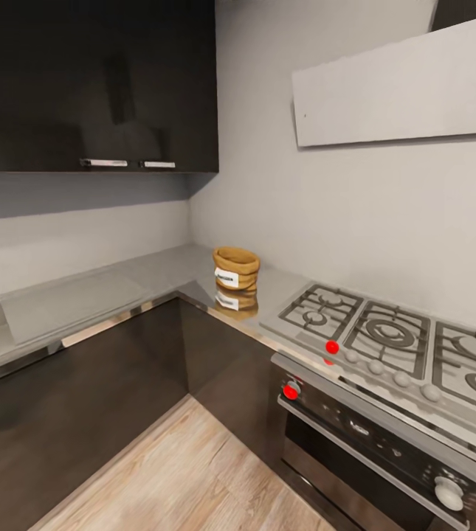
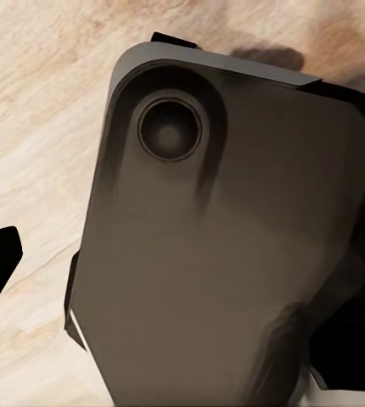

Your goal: In the kitchen, take the popcorn bag from the countertop, put it into the microwave, and heat it until the popcorn is cooked so the cooked popcorn ends up inside the bag.

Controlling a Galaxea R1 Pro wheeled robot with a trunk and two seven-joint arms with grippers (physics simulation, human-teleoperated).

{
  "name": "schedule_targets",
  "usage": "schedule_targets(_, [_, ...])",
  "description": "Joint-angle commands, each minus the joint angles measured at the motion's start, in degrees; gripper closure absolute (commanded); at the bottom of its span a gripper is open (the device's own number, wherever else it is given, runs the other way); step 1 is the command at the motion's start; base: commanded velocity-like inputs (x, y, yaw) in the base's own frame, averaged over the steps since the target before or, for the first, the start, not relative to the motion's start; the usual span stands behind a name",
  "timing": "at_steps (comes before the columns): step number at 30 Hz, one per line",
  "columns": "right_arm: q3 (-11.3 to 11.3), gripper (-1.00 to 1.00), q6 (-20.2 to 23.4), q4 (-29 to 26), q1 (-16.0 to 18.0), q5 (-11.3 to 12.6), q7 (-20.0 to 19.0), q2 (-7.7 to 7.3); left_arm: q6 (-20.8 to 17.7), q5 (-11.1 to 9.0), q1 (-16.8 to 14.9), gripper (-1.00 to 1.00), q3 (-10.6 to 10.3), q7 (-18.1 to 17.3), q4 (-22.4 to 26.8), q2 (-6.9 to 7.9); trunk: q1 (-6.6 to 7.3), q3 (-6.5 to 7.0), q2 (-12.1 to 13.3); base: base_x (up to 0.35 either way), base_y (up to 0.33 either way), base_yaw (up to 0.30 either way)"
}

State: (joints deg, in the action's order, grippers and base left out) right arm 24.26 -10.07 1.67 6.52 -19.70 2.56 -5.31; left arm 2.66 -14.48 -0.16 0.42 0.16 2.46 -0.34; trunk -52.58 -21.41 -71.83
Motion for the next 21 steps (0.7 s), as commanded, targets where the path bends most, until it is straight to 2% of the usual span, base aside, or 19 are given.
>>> schedule_targets(1, [0.4, -1.0, -0.3, 0.2, 0.1, -0.6, 0.3, -0.01, 0.2, -0.3, 0.0, -1.0, 0.0, 0.0, 0.0, -0.01, 0.23, 0.13, 0.4, 0.0, 0.0, 0.0])
schedule_targets(11, [0.6, -1.0, -0.4, 0.1, 0.1, -0.5, 0.3, 0.07, 0.2, -0.3, 0.0, -1.0, 0.0, 0.0, 0.0, -0.01, 2.42, 1.92, 4.4, 0.0, 0.0, 0.0])
schedule_targets(21, [0.7, -1.0, -0.4, -0.3, 0.1, -0.4, 0.3, 0.82, 0.2, -0.3, 0.0, -1.0, 0.0, 0.0, 0.0, -0.01, 4.62, 3.72, 8.4, 0.0, 0.0, 0.0])
